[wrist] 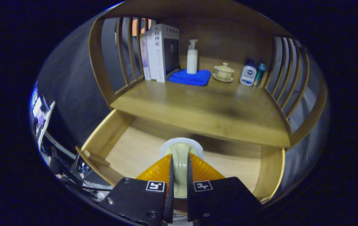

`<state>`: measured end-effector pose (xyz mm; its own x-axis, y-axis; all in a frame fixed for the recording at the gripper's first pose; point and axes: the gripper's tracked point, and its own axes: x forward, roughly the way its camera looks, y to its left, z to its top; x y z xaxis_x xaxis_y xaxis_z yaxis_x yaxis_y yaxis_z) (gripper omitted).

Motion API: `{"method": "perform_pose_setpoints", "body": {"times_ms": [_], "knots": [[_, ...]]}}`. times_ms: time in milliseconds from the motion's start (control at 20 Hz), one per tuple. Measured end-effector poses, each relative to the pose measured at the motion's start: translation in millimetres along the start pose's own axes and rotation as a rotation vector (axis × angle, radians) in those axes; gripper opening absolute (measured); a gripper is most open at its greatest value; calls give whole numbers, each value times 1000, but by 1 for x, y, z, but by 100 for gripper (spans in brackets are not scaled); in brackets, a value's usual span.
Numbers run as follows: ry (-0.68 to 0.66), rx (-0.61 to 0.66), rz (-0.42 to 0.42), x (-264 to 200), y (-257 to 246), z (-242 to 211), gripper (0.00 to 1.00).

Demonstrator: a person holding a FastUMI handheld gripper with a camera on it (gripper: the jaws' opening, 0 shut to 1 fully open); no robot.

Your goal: Pull open the drawer, take out the items inside it, and place them on the countertop above the cabinet.

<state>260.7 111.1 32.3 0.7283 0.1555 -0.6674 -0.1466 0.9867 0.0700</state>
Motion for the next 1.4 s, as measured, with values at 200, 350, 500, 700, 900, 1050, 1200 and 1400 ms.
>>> {"method": "perform_pose_setpoints", "body": {"times_ms": [200, 350, 500, 700, 900, 1050, 1200, 1400], "knots": [[-89, 48, -12, -1, -10, 45, 20], [-133, 131, 7, 9, -13, 68, 20], [-168, 149, -18, 24, -27, 94, 20], [-178, 176, -30, 46, -29, 115, 20], [-162, 190, -51, 72, -38, 125, 20], [-155, 177, -77, 82, -45, 130, 20], [-142, 160, -90, 93, -44, 131, 20], [-130, 155, -109, 100, -46, 132, 20]]}}
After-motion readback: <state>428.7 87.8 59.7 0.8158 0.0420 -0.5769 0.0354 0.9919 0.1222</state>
